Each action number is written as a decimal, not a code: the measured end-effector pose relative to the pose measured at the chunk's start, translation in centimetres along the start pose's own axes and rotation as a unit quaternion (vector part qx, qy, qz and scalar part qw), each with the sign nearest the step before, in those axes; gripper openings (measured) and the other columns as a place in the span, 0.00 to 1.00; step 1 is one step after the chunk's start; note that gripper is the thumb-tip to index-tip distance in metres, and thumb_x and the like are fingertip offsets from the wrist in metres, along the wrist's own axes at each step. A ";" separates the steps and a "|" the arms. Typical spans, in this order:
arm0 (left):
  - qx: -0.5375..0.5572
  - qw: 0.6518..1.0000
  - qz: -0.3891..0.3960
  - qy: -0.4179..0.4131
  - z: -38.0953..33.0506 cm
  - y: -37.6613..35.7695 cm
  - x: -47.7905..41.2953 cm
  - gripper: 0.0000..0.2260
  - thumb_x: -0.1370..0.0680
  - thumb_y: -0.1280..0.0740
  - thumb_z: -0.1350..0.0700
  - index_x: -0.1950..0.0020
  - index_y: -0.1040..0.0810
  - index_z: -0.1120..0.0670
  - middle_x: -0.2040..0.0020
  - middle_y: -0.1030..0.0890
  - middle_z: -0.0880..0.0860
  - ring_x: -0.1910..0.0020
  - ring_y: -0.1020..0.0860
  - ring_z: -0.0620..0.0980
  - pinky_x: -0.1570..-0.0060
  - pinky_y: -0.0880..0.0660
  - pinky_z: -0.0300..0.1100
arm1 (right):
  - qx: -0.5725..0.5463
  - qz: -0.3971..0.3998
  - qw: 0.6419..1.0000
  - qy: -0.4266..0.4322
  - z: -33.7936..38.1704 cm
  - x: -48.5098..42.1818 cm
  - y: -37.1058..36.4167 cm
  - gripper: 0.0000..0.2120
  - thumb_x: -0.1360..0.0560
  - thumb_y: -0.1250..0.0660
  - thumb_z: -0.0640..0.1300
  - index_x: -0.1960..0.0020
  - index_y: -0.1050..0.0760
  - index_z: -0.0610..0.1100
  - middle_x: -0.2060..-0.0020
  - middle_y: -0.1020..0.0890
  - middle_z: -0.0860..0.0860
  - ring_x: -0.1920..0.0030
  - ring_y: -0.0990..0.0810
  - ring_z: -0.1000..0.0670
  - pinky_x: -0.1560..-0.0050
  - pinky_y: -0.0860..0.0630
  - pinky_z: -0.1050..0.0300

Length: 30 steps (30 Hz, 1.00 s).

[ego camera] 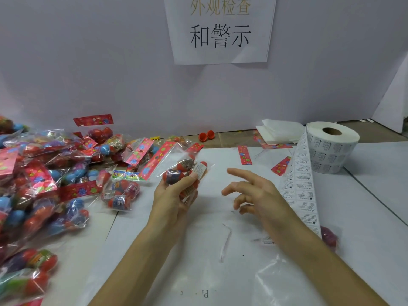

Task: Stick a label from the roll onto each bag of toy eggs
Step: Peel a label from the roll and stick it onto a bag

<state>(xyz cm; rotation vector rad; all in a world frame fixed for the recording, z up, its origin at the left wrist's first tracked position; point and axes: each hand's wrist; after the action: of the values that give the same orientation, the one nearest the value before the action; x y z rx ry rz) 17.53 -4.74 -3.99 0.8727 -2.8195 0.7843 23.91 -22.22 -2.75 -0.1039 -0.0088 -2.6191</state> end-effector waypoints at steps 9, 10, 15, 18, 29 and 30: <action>-0.157 0.978 0.106 -0.090 0.4 -1.2 1.5 0.28 0.36 0.22 0.52 0.35 0.21 0.50 0.44 0.13 0.52 0.44 0.16 0.54 0.49 0.21 0.41 | 0.106 -0.047 0.988 0.102 -0.9 0.1 -0.5 0.24 0.33 0.28 0.64 0.38 0.27 0.64 0.48 0.19 0.62 0.50 0.16 0.55 0.56 0.17 0.58; -0.173 0.974 0.111 -0.100 0.6 -1.3 1.7 0.27 0.35 0.21 0.52 0.37 0.20 0.49 0.46 0.13 0.51 0.45 0.15 0.52 0.49 0.20 0.41 | 0.103 -0.043 0.988 0.108 -1.0 0.2 -0.6 0.23 0.32 0.27 0.63 0.39 0.26 0.64 0.49 0.19 0.62 0.51 0.15 0.54 0.56 0.18 0.58; -0.197 0.965 0.130 -0.112 0.8 -1.6 2.0 0.26 0.37 0.21 0.51 0.39 0.20 0.49 0.49 0.13 0.52 0.48 0.15 0.52 0.50 0.18 0.40 | 0.098 -0.070 0.981 0.154 -1.1 0.1 -0.5 0.09 0.26 0.25 0.53 0.47 0.21 0.56 0.57 0.15 0.54 0.63 0.15 0.51 0.60 0.19 0.57; -0.189 0.967 0.140 -0.096 0.7 -1.7 2.1 0.26 0.37 0.22 0.50 0.39 0.19 0.47 0.48 0.13 0.51 0.49 0.15 0.50 0.53 0.19 0.39 | 0.067 -0.070 0.981 0.168 -0.8 0.0 -0.4 0.07 0.27 0.25 0.52 0.50 0.19 0.53 0.60 0.15 0.53 0.67 0.15 0.49 0.62 0.18 0.56; -0.150 0.980 0.124 -0.053 0.6 -1.4 1.5 0.30 0.35 0.24 0.52 0.34 0.23 0.53 0.46 0.14 0.54 0.48 0.15 0.53 0.57 0.20 0.38 | 0.039 -0.046 0.988 0.143 -0.5 -0.1 -0.2 0.04 0.21 0.30 0.45 0.50 0.18 0.45 0.62 0.15 0.50 0.66 0.15 0.43 0.63 0.18 0.57; -0.154 0.979 0.122 -0.058 0.6 -1.3 1.5 0.30 0.36 0.24 0.51 0.34 0.23 0.53 0.46 0.14 0.54 0.47 0.15 0.54 0.56 0.20 0.38 | 0.041 -0.040 0.989 0.140 -0.5 -0.2 -0.2 0.02 0.21 0.30 0.44 0.50 0.18 0.47 0.62 0.15 0.51 0.66 0.14 0.43 0.62 0.18 0.57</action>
<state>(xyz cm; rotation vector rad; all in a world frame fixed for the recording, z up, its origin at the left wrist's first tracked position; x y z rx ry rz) 17.04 -6.73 -3.58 0.5499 -3.0728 0.3068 23.92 -21.96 -3.30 0.2983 -0.0231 -2.6855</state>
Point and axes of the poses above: each hand's wrist, its own x-axis away from the middle knuckle, its own y-axis out of the back of the hand, z = x × y
